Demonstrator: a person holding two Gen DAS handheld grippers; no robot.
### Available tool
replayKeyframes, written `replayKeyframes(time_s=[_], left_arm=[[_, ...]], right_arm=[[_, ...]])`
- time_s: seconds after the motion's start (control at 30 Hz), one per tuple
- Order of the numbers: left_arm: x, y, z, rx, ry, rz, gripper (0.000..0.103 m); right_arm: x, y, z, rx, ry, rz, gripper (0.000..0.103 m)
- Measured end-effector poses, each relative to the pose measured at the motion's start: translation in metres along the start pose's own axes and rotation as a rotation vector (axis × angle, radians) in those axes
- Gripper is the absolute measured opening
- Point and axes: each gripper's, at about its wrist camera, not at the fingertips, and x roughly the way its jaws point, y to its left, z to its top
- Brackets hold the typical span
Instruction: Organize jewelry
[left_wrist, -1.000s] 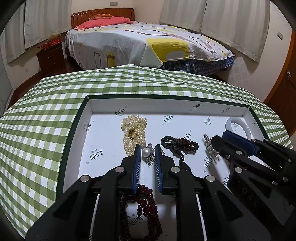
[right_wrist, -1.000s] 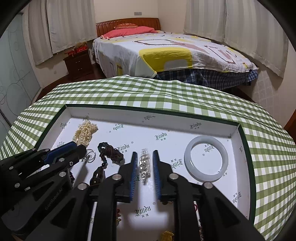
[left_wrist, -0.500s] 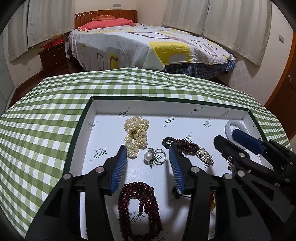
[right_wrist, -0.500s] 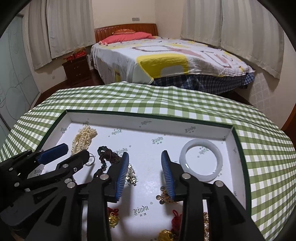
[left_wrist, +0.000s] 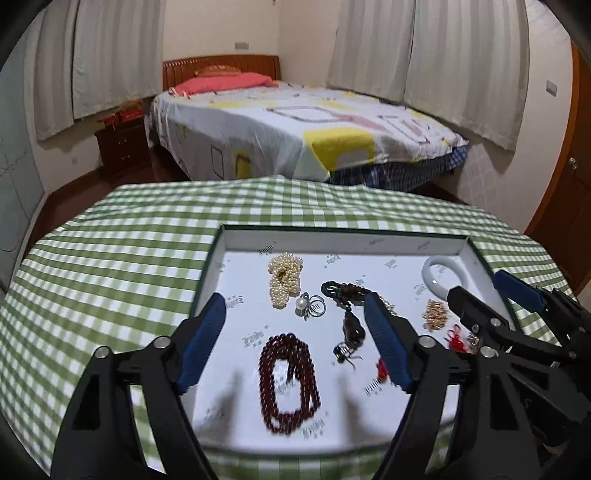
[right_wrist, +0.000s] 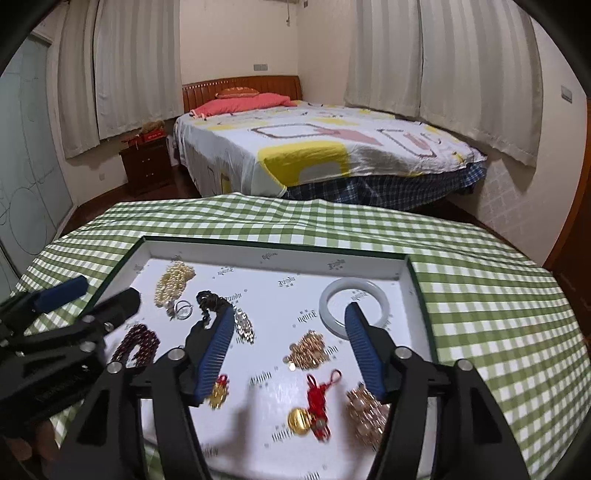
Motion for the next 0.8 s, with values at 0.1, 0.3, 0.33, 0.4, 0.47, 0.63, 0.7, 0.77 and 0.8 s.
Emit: replayKeyframes(time_s=[0.1, 0.3, 0.33, 0.4, 0.47, 0.63, 0.7, 0.77, 0.8], left_arm=[[-0.025, 0.001, -0.007, -0.010, -0.021, 0.002, 0.081], [-0.073, -0.001, -0.031, -0.005, -0.028, 0.023, 0.088], [-0.079, -0.002, -0.032, -0.007, -0.027, 0.025, 0.088], [-0.096, 0.000, -0.036, -0.017, -0.037, 0.031, 0.090], [-0.119, 0.001, -0.041, -0.031, -0.062, 0.037, 0.091], [-0.169, -0.001, -0.045, -0.026, -0.106, 0.070, 0.093], [-0.187, -0.001, -0.046, -0.025, -0.126, 0.083, 0.094], [-0.207, -0.001, -0.047, -0.032, -0.147, 0.087, 0.094], [-0.214, -0.001, -0.048, -0.032, -0.152, 0.088, 0.094]], right_arm=[[-0.020, -0.001, -0.007, 0.002, -0.015, -0.001, 0.067], [-0.054, -0.003, -0.026, 0.009, -0.021, -0.005, 0.070], [-0.060, -0.004, -0.029, 0.010, -0.023, -0.006, 0.070], [-0.079, -0.005, -0.035, 0.016, -0.037, -0.004, 0.070], [-0.096, -0.006, -0.037, 0.014, -0.051, -0.010, 0.073], [-0.145, -0.007, -0.040, 0.005, -0.104, -0.013, 0.074], [-0.162, -0.008, -0.040, 0.004, -0.125, -0.016, 0.075], [-0.179, -0.007, -0.041, 0.000, -0.142, -0.018, 0.076], [-0.189, -0.007, -0.042, -0.005, -0.149, -0.024, 0.076]])
